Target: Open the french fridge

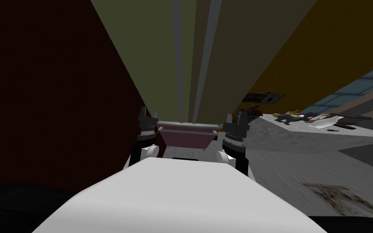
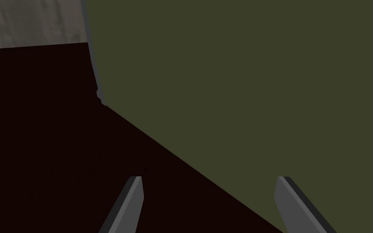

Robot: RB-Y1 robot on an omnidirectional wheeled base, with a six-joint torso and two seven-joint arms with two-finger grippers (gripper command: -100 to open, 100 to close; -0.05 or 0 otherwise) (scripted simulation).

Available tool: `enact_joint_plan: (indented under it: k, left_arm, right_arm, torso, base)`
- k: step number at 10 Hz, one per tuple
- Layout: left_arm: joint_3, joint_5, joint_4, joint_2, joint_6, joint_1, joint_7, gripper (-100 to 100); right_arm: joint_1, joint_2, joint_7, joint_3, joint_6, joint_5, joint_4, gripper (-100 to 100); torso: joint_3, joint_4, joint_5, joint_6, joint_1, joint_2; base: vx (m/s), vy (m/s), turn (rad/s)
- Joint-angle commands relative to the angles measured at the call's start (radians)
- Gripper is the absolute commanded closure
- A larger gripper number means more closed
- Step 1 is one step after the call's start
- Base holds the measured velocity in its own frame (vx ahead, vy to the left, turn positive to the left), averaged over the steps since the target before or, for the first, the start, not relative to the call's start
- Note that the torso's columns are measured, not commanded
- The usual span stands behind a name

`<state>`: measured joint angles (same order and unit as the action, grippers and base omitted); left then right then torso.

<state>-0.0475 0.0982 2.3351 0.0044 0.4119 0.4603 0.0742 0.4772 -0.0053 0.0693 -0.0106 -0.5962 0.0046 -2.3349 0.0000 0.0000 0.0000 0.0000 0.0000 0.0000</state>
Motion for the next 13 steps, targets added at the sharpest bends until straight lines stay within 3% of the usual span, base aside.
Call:
enact_joint_plan:
  k: [1, 9, 10, 13]
  left_arm:
    - [0.000, 0.000, 0.000, 0.000, 0.000, 0.000, 0.000, 0]
    - [0.000, 0.000, 0.000, 0.000, 0.000, 0.000, 0.000, 0]
    - [0.004, -0.002, -0.006, 0.033, 0.008, -0.002, 0.005, -100]
    - [0.017, -0.011, -0.031, 0.090, 0.038, -0.010, 0.026, -100]
  right_arm:
    - [0.000, 0.000, 0.000, 0.000, 0.000, 0.000, 0.000, 0]
    - [0.000, 0.000, 0.000, 0.000, 0.000, 0.000, 0.000, 0]
    - [0.000, 0.000, 0.000, 0.000, 0.000, 0.000, 0.000, 0]
    - [0.000, 0.000, 0.000, 0.000, 0.000, 0.000, 0.000, 0]
  torso:
    - [-0.082, 0.041, 0.000, 0.000, 0.000, 0.040]
    - [-1.234, 0.617, 0.000, 0.000, 0.000, 0.618]
    - [-1.382, 0.691, 0.000, 0.000, 0.000, 0.691]
    - [-1.475, 0.737, 0.000, 0.000, -0.001, 0.736]
  base:
    - [0.000, 0.000, 0.000]
    - [0.000, 0.000, 0.000]
    - [0.010, -0.012, -0.009]
    - [0.014, -0.044, -0.012]
